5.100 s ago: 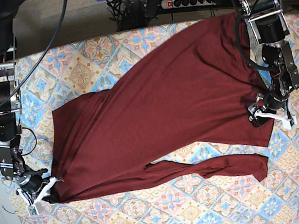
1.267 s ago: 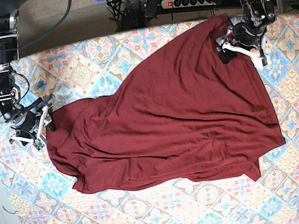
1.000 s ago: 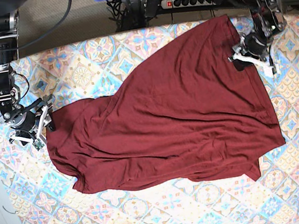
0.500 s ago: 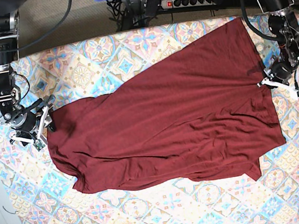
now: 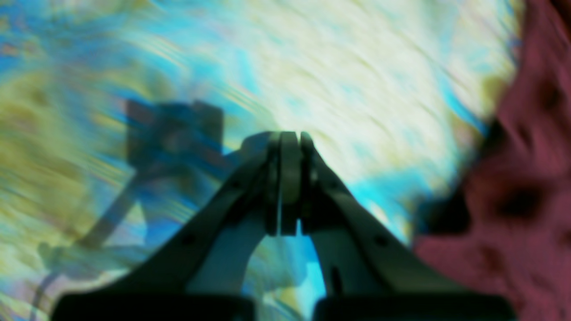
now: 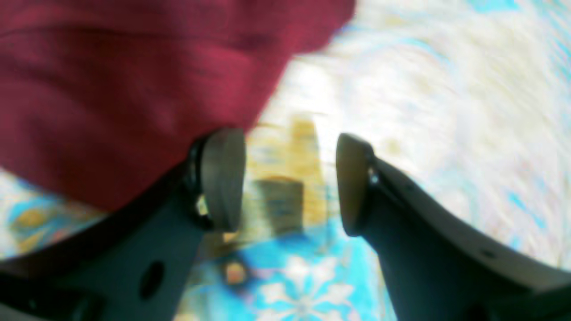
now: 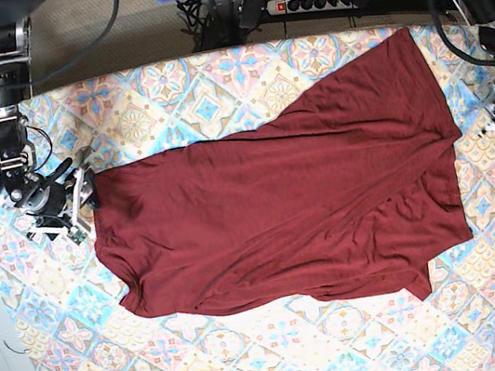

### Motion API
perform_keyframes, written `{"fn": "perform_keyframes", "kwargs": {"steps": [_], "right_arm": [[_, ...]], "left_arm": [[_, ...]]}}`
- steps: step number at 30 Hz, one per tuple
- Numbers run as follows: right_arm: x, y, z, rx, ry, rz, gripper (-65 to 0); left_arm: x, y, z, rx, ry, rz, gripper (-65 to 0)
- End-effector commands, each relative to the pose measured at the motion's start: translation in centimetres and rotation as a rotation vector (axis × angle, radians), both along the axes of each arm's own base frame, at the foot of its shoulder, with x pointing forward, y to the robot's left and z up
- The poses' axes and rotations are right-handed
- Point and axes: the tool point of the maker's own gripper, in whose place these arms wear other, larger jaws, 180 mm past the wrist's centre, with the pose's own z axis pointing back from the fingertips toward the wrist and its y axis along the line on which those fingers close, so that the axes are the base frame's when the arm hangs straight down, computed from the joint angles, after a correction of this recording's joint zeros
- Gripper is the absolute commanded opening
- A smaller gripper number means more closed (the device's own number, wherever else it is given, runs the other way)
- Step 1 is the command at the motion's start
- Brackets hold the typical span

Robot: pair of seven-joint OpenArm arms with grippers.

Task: Layout the t-shirt on the table in an organized manner, then fold the t-shirt properly
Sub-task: 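Release the shirt and reposition both grippers at its edges, then grasp the shirt edge with the right gripper and pull it outward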

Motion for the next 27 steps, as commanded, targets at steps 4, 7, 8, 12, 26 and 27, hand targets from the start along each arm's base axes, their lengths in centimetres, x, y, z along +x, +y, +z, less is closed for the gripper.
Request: {"fn": "perform_keyframes", "kwargs": {"steps": [4,7,8,12,26,27], "right_arm": [[2.1,1.5,3.5,-0.008,-0.097,0.016,-33.9],[2.2,2.5,4.2,-0.027,-0.099,0.025,-33.9],[1.8,2.7,4.0,-0.036,-0.084,0.025,-33.9],[-0.2,2.8,3.0,-0.063,-0.037,0.031,-33.9],[0.4,1.1,-0.2,0.172,0.055,-0.149,-33.9],[0.4,1.3,-0.6,0.197,0.065,-0.159,-33.9]], "left_arm": [[2.8,2.3,2.9,0.06,-0.125,0.032,-65.0],[4.2,2.7,4.0,0.095,-0.133,0.025,-65.0],[4.2,2.7,4.0,0.1,-0.13,0.022,-65.0],[3.9,2.3,3.5,0.087,-0.107,0.015,-65.0],[-2.0,-5.5,0.3,0.064,0.004,-0.263,-65.0],[-2.2,-5.7,0.3,0.068,0.006,-0.271,-65.0]]}}
